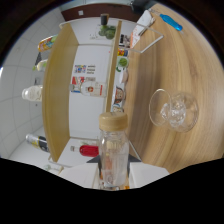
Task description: Make me a cup of Mount Fuji.
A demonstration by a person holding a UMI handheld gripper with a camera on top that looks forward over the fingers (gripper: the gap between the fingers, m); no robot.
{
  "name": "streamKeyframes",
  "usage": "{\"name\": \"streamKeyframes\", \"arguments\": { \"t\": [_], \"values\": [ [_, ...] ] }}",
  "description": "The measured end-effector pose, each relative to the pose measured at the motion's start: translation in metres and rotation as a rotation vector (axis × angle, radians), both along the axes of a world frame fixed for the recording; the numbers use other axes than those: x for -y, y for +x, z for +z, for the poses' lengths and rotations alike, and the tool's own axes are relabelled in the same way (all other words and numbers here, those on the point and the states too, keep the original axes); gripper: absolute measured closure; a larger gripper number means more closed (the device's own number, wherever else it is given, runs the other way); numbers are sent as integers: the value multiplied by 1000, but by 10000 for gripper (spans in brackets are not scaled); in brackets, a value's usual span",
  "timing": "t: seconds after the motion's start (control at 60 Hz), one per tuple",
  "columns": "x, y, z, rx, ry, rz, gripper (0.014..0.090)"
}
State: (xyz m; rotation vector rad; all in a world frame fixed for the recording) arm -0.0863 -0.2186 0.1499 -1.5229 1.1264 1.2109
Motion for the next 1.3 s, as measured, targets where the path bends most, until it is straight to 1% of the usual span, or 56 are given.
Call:
{"name": "streamKeyframes", "arguments": {
  "t": [0.133,0.283,0.45,0.633,0.717,0.783,0.85,1.033,1.117,1.183,1.267,1.3],
  "values": [
    [-5,7,5,-244,30,-45,653],
    [-8,15,12,-482,86,-72,654],
    [-10,18,13,-563,101,-79,653],
    [-8,18,15,-531,94,-68,653],
    [-6,13,19,-472,87,-43,652],
    [-4,10,21,-359,75,-26,654],
    [-2,6,30,-193,83,-1,653],
    [-1,-3,52,463,113,46,651],
    [-2,-16,51,761,132,96,650],
    [-4,-16,34,969,103,108,651],
    [-5,-13,5,1151,48,128,651],
    [-6,-14,-5,1201,40,138,652]
  ]
}}
